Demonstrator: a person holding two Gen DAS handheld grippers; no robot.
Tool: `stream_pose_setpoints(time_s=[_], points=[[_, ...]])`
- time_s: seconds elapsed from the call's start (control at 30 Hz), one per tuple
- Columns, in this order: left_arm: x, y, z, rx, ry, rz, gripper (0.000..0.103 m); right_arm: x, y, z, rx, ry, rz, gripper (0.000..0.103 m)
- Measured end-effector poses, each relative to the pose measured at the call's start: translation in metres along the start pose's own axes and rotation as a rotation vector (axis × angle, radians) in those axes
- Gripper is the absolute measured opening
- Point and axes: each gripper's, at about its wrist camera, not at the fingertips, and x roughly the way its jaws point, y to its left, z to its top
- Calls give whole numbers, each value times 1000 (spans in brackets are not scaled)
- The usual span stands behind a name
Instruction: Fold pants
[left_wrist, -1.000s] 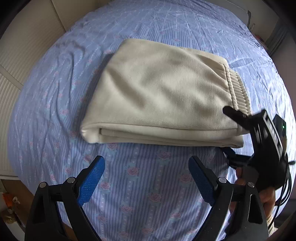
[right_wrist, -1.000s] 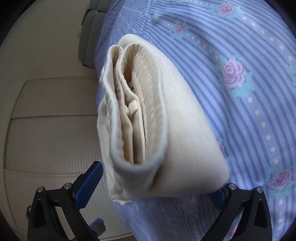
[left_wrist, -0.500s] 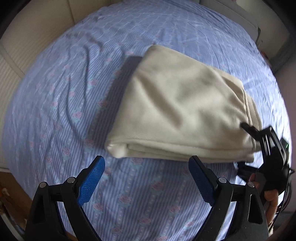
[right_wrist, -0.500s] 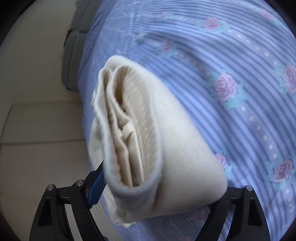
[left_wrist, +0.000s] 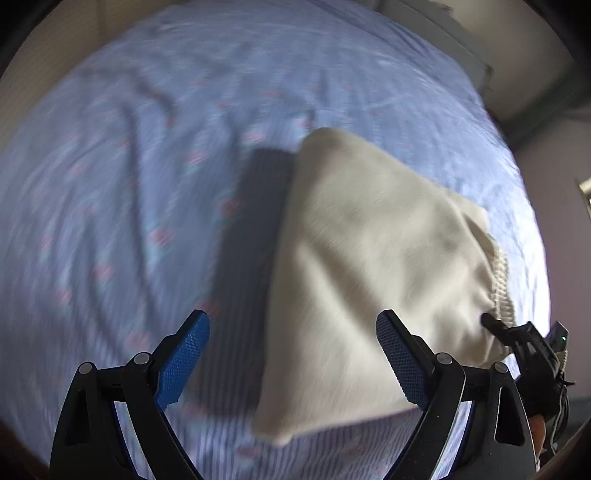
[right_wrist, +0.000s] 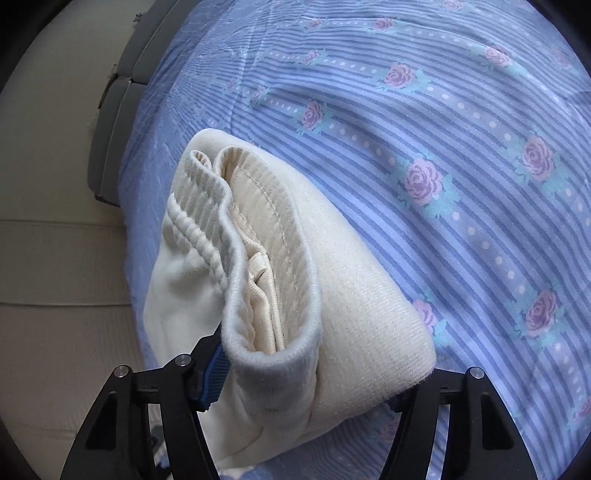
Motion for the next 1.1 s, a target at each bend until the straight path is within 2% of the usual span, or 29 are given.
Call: stream_pose_setpoints(time_s=[0.17,0.3,0.5,0.7,0.83,1.0,1.1], points=[[23,-1,40,87,-3,-95,92,-5,15,-9,-26,-46,-59,66],[41,9,66,91,10,-195,86,-8,32,-22,-51,-110,-135,66],[74,16,80,131,85,-350,74,-5,39,-23,-68,-143,-173,66],[95,15,86,127,129,-462,63,-5,38,-24,-88,-147,-180,66],[110,5,100,115,159,-504,63,-2,41,-20,-88,-144,-181,66],[125,-5,109,84,186,-501,65,2,41,-16,-92,-135,-182,67],[123,-9,111,66,197,-471,62,3,40,-15,-90,-133,-178,68]])
